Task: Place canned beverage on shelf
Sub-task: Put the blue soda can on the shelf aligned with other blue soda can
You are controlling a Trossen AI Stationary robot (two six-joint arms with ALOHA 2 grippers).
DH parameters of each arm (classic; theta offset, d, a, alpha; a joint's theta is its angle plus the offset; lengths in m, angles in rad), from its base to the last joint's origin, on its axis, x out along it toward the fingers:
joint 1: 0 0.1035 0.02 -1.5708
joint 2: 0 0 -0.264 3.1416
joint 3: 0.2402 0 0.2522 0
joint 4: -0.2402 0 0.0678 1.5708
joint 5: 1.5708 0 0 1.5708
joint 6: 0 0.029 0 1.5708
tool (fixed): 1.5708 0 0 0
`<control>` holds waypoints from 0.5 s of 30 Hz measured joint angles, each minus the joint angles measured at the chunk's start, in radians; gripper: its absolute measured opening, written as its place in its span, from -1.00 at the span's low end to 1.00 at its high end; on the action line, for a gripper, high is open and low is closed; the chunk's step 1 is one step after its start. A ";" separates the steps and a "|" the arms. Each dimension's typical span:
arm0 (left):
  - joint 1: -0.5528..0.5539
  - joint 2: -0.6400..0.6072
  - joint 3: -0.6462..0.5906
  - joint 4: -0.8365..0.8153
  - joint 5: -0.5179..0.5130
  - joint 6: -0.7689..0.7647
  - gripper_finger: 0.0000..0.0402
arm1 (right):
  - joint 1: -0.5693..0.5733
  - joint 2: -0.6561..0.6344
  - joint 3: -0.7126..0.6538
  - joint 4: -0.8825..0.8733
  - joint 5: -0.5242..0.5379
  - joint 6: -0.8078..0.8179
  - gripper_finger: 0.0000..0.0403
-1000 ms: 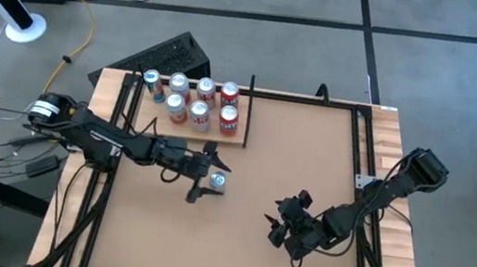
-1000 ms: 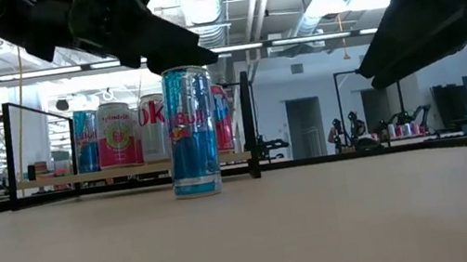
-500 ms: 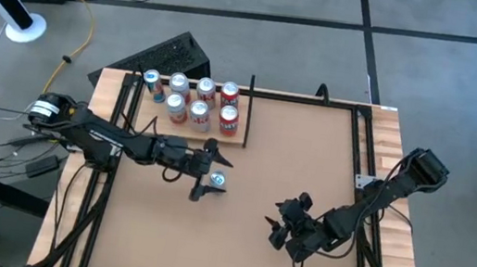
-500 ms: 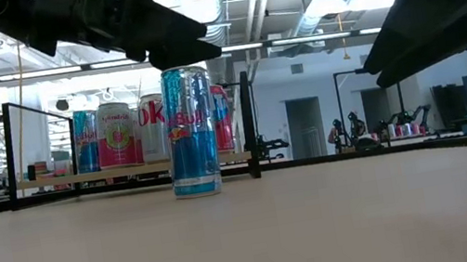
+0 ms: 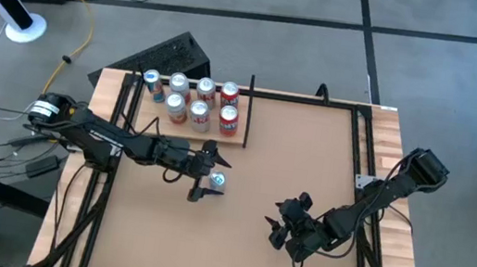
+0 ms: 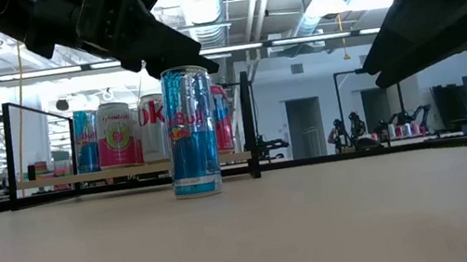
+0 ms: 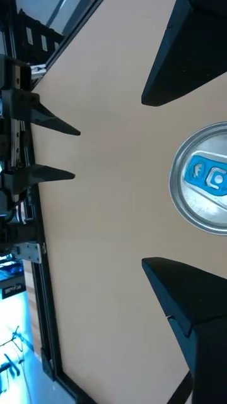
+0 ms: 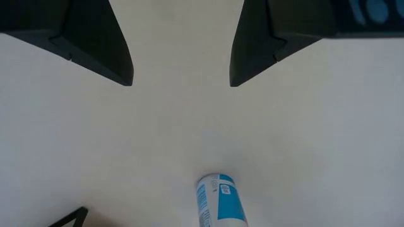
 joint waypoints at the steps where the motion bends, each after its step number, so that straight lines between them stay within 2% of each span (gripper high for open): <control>1: 0.000 0.000 0.000 0.000 0.000 0.000 0.97 | 0.000 0.000 0.000 0.000 0.000 0.000 0.42; 15: 0.000 0.000 0.000 -0.100 -0.037 -0.028 0.97 | 0.000 0.000 0.000 0.000 0.000 -0.001 0.42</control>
